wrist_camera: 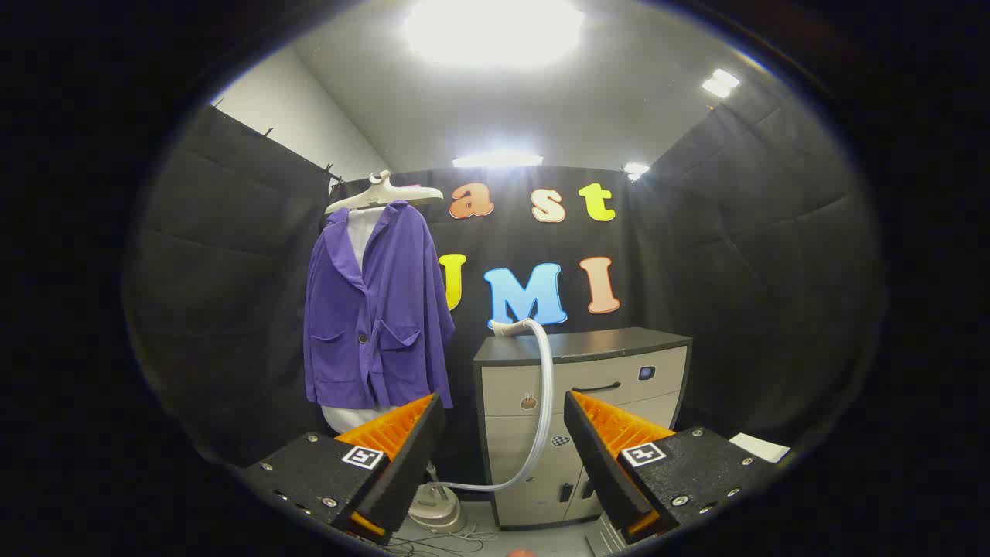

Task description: Iron the clothes twice with a garment steamer, once on the left side and once on the right side.

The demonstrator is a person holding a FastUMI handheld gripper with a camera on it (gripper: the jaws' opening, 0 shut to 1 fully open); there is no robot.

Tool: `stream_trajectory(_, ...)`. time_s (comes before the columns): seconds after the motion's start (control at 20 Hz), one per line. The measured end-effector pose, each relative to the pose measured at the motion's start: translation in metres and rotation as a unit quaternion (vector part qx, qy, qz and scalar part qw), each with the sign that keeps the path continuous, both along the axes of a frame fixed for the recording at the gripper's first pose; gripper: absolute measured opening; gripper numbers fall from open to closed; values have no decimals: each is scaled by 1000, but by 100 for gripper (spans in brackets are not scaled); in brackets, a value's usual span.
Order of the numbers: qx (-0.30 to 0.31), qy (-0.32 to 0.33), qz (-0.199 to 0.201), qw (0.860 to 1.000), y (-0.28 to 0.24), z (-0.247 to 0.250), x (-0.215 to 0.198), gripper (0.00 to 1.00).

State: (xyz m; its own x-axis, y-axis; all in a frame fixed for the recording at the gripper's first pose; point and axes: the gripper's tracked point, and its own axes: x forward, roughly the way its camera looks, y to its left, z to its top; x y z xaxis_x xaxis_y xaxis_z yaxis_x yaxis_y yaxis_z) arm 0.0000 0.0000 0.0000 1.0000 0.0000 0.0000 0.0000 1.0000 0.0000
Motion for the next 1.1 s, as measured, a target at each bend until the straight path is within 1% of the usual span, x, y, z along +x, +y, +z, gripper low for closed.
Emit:
stream_trajectory(0.75, 4, 2, 0, 1000, 11, 5, 11, 95)
stream_trajectory(1.1, 5, -10, 5, 1000, 14, 26, 15, 95)
